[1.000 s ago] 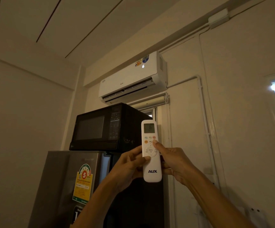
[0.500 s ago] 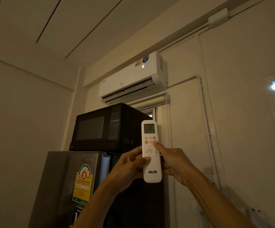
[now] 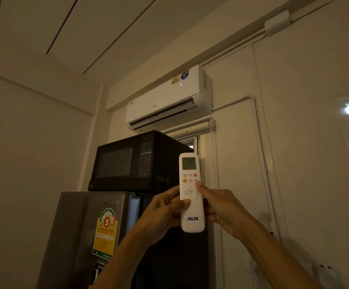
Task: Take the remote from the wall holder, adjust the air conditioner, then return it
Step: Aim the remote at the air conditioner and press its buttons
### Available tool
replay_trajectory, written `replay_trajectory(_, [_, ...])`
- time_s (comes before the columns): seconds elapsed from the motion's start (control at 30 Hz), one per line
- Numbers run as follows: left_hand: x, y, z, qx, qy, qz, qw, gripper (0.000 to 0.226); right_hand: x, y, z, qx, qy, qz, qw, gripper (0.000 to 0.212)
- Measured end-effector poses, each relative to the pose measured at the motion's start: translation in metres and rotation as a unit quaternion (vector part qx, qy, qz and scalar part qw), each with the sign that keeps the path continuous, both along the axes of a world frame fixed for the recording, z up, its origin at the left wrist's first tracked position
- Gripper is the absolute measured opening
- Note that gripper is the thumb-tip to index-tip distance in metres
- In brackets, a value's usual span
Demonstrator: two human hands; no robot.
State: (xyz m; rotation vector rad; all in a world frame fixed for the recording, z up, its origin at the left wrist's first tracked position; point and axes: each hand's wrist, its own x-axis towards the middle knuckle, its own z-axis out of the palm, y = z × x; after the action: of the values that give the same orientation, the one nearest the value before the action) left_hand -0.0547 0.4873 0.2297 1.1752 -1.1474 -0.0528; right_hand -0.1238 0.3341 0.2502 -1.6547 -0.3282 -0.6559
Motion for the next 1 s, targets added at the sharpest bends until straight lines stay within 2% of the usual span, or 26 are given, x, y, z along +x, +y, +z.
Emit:
replay_trajectory(0.23, [-0.001, 0.003, 0.001, 0.002, 0.003, -0.003, 1.0, 0.044, -0.001, -0.008, -0.005, -0.015, -0.004, 0.081, 0.997, 0.021])
replay_trajectory(0.4, [-0.002, 0.004, 0.001, 0.008, -0.001, -0.007, 1.0, 0.046, 0.001, -0.015, -0.009, -0.028, -0.009, 0.118, 0.993, 0.028])
replay_trajectory(0.63, [0.0, 0.003, -0.001, 0.016, -0.004, -0.011, 1.0, 0.045, 0.004, -0.021, -0.012, -0.039, -0.01, 0.132, 0.99, 0.035])
replay_trajectory(1.0, [-0.002, 0.001, -0.002, 0.024, -0.008, -0.017, 1.0, 0.042, 0.005, -0.024, -0.014, -0.038, -0.022, 0.132, 0.99, 0.031])
